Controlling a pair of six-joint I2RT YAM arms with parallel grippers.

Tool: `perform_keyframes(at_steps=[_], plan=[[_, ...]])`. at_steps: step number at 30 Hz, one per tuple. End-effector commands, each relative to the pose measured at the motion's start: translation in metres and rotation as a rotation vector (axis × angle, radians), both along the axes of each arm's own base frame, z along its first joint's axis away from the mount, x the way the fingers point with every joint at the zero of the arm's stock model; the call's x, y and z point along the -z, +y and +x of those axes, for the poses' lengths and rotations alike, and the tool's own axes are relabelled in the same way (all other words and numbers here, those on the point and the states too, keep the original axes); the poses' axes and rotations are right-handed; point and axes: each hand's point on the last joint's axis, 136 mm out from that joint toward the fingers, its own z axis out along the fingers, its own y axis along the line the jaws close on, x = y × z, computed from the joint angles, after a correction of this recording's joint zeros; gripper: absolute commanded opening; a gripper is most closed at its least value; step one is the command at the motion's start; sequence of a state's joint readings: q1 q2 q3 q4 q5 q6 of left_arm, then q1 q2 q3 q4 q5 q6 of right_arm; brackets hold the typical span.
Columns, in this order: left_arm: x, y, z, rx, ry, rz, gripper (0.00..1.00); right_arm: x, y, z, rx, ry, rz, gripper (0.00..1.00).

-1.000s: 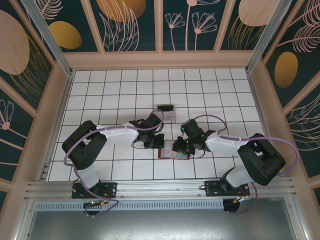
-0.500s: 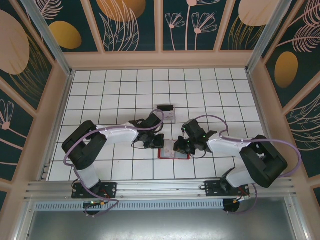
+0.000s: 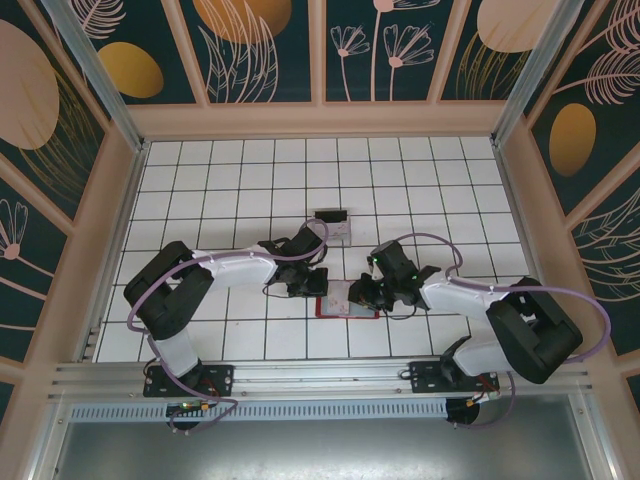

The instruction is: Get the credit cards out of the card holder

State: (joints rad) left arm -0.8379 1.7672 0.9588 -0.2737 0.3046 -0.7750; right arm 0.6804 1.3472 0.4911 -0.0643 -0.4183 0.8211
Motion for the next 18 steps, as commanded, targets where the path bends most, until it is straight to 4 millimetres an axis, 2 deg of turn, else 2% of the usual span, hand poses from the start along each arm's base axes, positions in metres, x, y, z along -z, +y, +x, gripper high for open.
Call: perform_keyframes(at_steps=[1,11,18], plan=[[0.004,0.012,-0.005,0.008,0.008,0.064,0.09,-0.003,0.007,0.004,-0.009,-0.015,0.049,0.24],[0.004,0.013,-0.006,0.006,0.010,0.070,0.09,0.007,0.009,0.003,-0.024,0.010,0.038,0.25],[0.004,0.013,-0.006,0.003,0.012,0.069,0.08,0.000,0.017,0.005,-0.040,-0.001,0.088,0.25]])
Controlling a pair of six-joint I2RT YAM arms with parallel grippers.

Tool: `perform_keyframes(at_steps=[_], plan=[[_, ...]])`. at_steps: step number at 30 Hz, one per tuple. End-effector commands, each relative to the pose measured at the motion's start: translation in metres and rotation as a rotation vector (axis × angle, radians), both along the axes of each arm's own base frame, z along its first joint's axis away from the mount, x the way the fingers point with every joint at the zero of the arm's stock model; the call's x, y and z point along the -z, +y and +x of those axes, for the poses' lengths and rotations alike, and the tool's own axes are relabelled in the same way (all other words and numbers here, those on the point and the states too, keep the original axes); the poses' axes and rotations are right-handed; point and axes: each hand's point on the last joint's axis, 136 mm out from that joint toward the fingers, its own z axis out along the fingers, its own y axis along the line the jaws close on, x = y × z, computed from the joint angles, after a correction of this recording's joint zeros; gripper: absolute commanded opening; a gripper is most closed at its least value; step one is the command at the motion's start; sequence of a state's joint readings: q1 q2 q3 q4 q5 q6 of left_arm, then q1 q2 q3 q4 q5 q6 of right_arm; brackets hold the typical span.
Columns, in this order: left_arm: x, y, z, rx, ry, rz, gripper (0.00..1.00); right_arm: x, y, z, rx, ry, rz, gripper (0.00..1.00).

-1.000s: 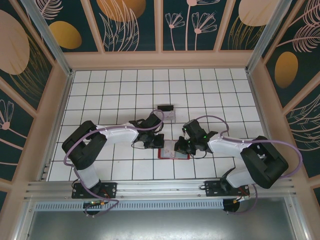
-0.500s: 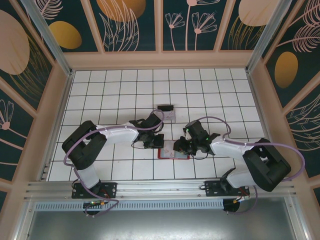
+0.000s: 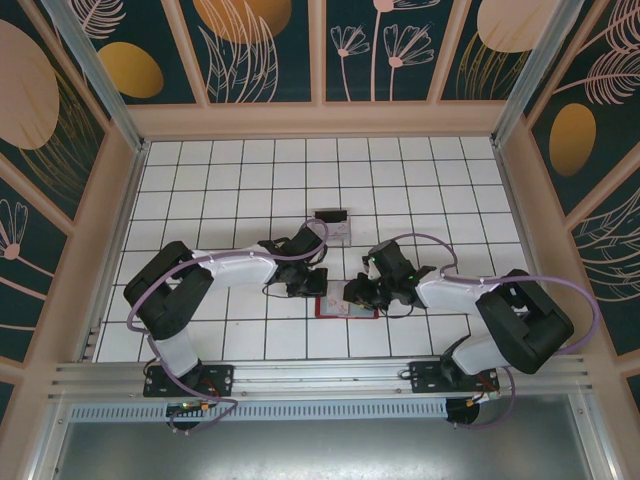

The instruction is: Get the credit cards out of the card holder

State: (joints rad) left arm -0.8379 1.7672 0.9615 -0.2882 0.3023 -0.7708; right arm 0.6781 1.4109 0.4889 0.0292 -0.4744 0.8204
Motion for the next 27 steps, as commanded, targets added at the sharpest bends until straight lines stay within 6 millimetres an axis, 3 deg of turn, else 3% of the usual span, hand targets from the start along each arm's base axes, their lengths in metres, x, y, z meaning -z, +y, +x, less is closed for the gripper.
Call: perform_keyframes(at_steps=[1,11,20,27], plan=[[0.004,0.011,-0.005,0.002,0.009,0.059,0.08,-0.004,0.005,0.003,-0.012,-0.012,0.039,0.25],[0.003,0.011,-0.005,0.001,0.006,0.059,0.08,0.008,0.003,0.000,-0.007,0.015,0.021,0.22],[0.004,0.013,-0.005,-0.004,0.007,0.062,0.08,0.006,-0.003,-0.001,0.010,0.002,0.010,0.13],[0.005,0.014,-0.006,-0.001,0.008,0.067,0.08,0.004,-0.008,-0.002,0.022,-0.003,0.006,0.13]])
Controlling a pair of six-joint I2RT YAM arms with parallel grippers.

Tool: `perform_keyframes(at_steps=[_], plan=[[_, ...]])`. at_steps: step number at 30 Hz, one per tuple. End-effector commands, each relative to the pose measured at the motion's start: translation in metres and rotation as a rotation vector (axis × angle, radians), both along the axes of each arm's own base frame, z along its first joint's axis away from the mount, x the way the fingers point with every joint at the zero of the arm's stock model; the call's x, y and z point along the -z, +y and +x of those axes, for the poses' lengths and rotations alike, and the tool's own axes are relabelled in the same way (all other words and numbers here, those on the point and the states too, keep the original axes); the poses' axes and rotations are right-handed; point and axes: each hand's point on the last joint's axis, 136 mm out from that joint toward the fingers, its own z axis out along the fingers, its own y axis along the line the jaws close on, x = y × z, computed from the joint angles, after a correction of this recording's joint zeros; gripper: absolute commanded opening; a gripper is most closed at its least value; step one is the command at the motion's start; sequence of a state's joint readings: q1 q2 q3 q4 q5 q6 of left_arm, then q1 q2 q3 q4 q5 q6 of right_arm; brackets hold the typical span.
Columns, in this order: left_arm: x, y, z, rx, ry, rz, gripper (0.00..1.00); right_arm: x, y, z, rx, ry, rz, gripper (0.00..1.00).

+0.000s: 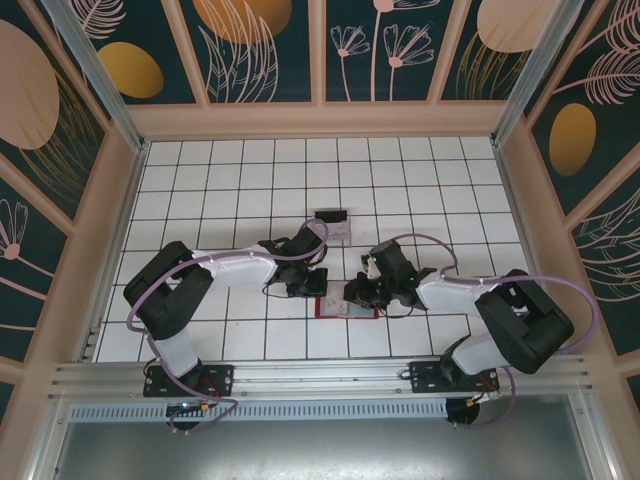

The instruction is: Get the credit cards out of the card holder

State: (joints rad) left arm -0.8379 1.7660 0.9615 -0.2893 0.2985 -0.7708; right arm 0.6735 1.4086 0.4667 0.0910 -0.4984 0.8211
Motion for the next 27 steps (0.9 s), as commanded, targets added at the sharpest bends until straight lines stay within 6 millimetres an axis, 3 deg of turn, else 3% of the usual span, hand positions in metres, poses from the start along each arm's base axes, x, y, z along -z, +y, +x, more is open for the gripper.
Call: perform_keyframes(at_steps=[1,16,20,27], plan=[[0.005,0.012,-0.006,0.000,0.011,0.063,0.08,0.007,-0.013,-0.004,0.033,0.017,-0.036,0.13],[0.001,0.013,-0.004,-0.007,0.005,0.062,0.09,0.007,-0.016,-0.004,0.040,0.012,-0.025,0.15],[-0.011,0.006,0.002,-0.008,-0.016,0.043,0.17,0.007,-0.015,-0.004,0.037,0.012,-0.017,0.20],[-0.023,-0.001,0.005,-0.008,-0.036,0.022,0.29,0.006,-0.013,-0.004,0.031,0.015,-0.008,0.20]])
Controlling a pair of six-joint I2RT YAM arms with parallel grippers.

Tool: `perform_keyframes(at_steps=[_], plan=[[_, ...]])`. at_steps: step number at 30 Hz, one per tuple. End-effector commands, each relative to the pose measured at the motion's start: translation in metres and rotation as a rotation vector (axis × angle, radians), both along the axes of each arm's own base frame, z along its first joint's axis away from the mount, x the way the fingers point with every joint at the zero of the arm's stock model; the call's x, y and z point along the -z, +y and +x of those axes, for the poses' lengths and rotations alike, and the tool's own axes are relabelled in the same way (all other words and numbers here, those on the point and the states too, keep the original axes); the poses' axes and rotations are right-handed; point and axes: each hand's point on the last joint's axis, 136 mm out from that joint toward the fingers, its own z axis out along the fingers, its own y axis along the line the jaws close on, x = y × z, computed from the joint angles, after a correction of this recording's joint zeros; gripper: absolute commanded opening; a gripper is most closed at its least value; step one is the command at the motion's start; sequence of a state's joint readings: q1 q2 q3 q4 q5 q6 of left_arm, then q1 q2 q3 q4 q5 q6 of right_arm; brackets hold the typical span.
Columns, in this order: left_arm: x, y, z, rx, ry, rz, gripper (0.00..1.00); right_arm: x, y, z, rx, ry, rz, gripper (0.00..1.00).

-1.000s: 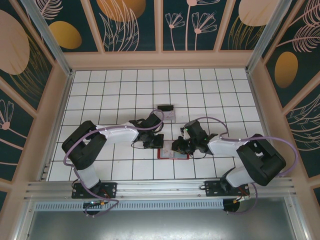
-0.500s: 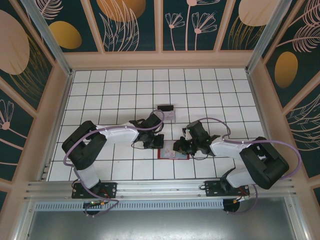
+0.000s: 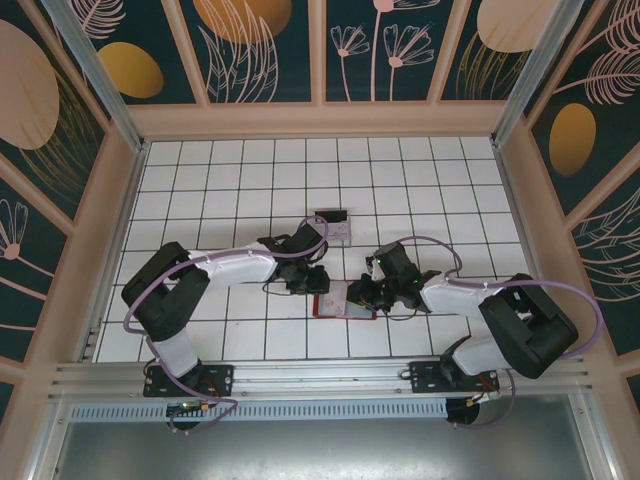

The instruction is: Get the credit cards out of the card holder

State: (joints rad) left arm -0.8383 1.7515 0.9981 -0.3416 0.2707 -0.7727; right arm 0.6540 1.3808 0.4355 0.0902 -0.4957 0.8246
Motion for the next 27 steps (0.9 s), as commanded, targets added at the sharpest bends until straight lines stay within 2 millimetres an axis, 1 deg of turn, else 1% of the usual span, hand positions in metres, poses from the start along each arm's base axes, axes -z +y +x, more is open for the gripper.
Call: perform_keyframes(at_steps=[1,11,16,20,27], plan=[[-0.013,-0.003,-0.001,0.008,-0.018,0.005,0.29,0.004,-0.003,-0.002,0.007,0.009,-0.003,0.20],[0.012,0.009,-0.006,0.021,0.003,0.112,0.27,0.006,0.000,-0.001,0.006,0.024,0.008,0.20],[0.018,0.015,-0.008,0.021,0.007,0.146,0.22,0.005,0.003,0.000,0.005,0.025,0.022,0.21],[0.021,0.016,-0.009,0.025,0.013,0.153,0.19,0.004,0.005,0.002,0.003,0.024,0.026,0.21],[0.022,0.016,-0.009,0.029,0.017,0.155,0.17,0.006,0.009,0.005,0.004,0.031,0.035,0.21]])
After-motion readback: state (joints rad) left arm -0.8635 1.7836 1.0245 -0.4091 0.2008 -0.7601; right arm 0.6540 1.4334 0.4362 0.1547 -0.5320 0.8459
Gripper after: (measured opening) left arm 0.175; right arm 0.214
